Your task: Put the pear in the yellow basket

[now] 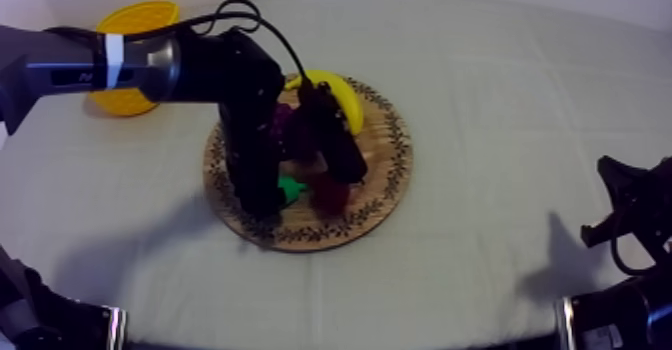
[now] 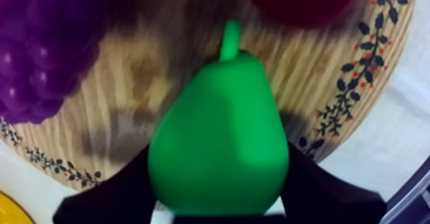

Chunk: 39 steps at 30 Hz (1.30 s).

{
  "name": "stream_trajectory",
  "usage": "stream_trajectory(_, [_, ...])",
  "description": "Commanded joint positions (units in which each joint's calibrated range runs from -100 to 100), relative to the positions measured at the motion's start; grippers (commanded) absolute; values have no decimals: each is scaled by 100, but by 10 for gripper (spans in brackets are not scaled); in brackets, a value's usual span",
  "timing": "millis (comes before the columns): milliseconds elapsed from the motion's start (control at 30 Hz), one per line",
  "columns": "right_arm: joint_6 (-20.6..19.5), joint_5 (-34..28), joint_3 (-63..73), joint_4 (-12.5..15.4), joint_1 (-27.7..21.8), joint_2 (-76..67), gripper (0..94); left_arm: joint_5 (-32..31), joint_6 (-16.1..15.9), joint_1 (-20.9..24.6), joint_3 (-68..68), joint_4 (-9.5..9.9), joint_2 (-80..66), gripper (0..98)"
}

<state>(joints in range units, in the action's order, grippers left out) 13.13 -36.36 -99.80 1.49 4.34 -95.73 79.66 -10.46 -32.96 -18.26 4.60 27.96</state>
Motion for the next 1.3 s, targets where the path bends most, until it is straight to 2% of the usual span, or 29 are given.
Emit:
stream_trajectory(0, [-16, -2, 2, 0, 2, -3, 4, -5, -2, 1, -13, 1, -5, 545])
stream_trajectory(567, [-16, -2, 2, 0, 2, -3, 4, 76, 8, -71, 12, 6, -377, 510])
stream_trajectory(867, [-16, -2, 2, 0, 2, -3, 4, 663, -6, -126, 203, 47, -1194, 514])
stream_trajectory(1267, [-16, -2, 2, 0, 2, -3, 4, 1753, -13, -290, 1011, 122, -2201, 516])
